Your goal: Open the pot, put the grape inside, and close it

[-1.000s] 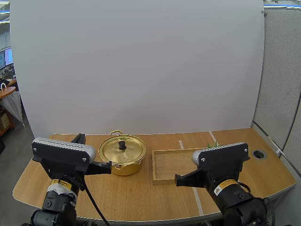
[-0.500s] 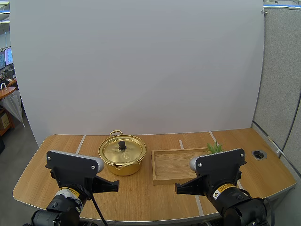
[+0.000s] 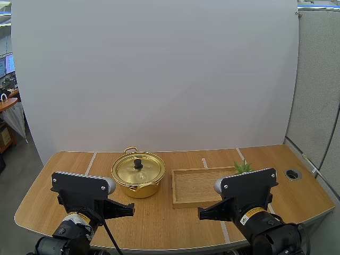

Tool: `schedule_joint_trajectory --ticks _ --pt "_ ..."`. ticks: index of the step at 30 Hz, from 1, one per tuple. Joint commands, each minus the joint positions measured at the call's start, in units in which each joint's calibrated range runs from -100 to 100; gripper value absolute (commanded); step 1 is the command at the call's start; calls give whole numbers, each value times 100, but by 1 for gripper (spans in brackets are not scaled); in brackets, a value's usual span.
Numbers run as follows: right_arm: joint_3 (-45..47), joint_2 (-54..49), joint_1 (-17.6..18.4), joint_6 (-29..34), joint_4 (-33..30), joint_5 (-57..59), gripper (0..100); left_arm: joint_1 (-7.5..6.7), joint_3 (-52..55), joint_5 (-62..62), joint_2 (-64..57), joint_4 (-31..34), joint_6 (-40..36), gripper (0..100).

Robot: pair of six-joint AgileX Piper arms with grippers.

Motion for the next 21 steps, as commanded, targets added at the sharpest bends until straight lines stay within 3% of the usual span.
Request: schedule_joint_trajectory --ticks 1,21 --pt "0 -42 -15 -36 -69 -16 0 22 10 -198 -24 42 -53 0" --pt "0 -42 -15 -36 -69 -16 0 22 10 -225 -24 42 -53 0"
